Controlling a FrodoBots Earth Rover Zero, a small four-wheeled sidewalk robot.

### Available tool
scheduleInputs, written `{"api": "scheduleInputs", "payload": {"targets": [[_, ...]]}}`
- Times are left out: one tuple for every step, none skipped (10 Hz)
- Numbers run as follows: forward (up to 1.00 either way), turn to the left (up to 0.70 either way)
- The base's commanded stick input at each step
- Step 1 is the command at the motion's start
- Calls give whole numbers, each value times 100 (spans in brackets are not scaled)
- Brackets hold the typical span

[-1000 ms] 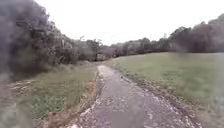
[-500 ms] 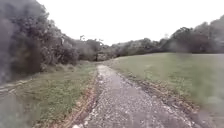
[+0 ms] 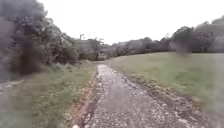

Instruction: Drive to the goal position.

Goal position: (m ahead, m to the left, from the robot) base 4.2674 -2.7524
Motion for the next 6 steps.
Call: {"api": "scheduleInputs", "payload": {"targets": [[70, 0], [70, 0], [70, 0], [70, 0], [70, 0], [70, 0]]}}
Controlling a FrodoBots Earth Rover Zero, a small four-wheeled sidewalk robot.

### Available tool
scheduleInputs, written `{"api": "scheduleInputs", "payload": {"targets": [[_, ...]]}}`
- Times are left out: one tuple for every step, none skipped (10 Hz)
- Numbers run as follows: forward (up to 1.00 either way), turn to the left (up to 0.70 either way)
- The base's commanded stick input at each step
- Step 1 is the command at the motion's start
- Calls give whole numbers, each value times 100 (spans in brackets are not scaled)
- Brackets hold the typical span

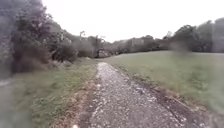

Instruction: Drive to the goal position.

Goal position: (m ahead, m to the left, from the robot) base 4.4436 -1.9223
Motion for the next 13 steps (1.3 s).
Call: {"api": "scheduleInputs", "payload": {"targets": [[70, 1], [70, 2], [70, 15], [70, 26], [70, 33], [70, 22], [70, 11], [70, 1], [70, 0], [70, 0], [70, 1], [70, 0], [70, 1]]}}
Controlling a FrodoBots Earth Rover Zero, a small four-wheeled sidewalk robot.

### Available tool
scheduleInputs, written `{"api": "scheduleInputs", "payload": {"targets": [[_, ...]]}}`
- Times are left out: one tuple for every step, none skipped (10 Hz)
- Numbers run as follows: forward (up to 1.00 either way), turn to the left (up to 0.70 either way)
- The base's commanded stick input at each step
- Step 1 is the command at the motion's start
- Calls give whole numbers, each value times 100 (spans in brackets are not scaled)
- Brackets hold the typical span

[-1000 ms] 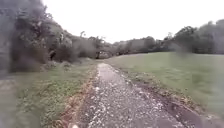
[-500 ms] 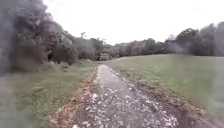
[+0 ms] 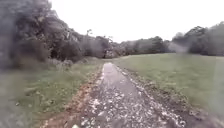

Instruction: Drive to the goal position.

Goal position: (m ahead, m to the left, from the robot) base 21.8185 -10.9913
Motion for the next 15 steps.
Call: {"api": "scheduleInputs", "payload": {"targets": [[70, 2], [70, 1], [70, 2], [70, 1], [70, 0], [70, 2], [70, 1], [70, 0], [70, 1], [70, 1], [70, 2], [70, 30], [70, 32], [70, 35], [70, 24]]}}
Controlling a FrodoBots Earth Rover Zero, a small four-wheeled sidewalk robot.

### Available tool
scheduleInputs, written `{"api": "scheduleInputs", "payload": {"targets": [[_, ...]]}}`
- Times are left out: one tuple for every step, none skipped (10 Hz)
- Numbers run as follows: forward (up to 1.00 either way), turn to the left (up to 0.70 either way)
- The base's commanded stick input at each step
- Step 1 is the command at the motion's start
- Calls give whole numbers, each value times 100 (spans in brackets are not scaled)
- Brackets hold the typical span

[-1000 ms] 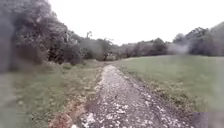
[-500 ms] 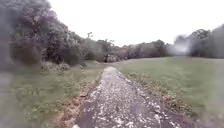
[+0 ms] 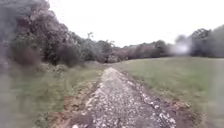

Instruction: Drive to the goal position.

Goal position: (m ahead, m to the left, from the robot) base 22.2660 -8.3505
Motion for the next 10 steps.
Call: {"api": "scheduleInputs", "payload": {"targets": [[70, 10], [70, 2], [70, 1], [70, 0], [70, 0], [70, 0], [70, 1], [70, 0], [70, 2], [70, 1]]}}
